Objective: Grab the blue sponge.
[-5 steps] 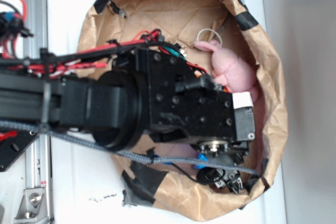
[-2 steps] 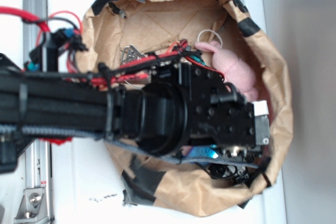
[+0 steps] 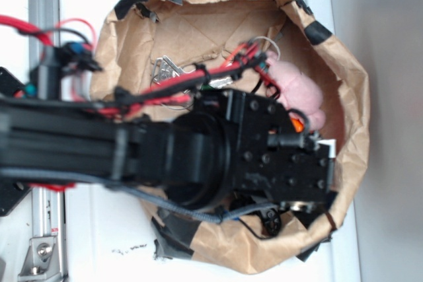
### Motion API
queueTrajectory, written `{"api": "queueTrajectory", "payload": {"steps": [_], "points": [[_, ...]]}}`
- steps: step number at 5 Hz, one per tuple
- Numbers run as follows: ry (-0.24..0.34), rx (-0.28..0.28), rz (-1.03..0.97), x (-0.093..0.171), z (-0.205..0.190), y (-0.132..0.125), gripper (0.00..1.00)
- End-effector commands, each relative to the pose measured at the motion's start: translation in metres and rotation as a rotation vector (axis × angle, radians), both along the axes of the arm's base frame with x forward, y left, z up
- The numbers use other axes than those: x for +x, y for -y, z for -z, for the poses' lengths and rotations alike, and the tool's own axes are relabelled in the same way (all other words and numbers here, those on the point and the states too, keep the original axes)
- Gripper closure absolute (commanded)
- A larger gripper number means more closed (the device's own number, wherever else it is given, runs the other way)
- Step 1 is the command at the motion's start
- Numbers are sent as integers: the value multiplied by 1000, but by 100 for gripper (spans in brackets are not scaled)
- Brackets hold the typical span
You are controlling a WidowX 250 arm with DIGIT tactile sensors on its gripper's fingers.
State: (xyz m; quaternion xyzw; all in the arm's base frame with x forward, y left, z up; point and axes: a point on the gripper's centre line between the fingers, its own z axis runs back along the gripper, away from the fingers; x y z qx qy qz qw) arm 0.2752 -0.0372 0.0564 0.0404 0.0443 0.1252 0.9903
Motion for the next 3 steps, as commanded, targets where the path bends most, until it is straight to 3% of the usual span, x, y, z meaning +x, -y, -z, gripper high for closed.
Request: {"api": "queueTrajectory", "payload": {"steps": [1, 2, 3], "points": [[289, 54, 199, -10, -114, -35, 100], [334, 42, 244, -21, -131, -38, 100], [284, 19, 214, -26, -125, -44, 100]]}}
